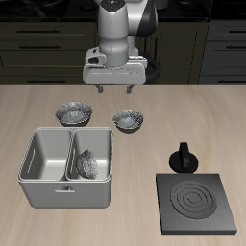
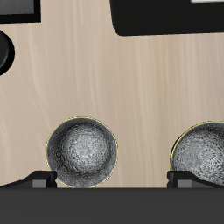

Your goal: Place the smallest bowl in the left side of the drainer and the medium bowl in the right side

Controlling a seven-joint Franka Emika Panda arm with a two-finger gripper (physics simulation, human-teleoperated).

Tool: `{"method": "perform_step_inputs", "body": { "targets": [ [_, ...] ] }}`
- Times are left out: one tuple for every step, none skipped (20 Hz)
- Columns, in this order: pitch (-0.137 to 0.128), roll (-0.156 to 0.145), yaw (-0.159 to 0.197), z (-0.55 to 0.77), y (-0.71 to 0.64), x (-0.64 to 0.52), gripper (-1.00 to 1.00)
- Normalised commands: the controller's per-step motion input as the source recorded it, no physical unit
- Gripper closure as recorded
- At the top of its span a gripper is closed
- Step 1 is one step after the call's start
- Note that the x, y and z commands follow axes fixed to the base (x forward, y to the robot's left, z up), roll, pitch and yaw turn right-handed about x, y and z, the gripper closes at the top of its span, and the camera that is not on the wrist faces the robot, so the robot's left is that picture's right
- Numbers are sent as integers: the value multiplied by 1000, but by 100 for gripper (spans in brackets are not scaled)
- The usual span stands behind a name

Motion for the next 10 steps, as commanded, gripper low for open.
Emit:
{"method": "perform_step_inputs", "body": {
  "targets": [
    [98, 31, -105, -809, 167, -6, -100],
    [17, 35, -26, -302, 58, -7, -100],
    [-52, -42, -2, -295, 12, -39, -100],
    [66, -21, -75, -389, -53, 86, -100],
    [75, 18, -43, -392, -36, 98, -100],
    [70, 7, -64, -388, -42, 55, -100],
    [16, -31, 6, -423, -64, 78, -100],
    [37, -12, 6, -456, 25, 23, -100],
    [121, 38, -38, -540, -39, 154, -100],
    [47, -25, 6, -455, -46, 51, -100]
  ]
}}
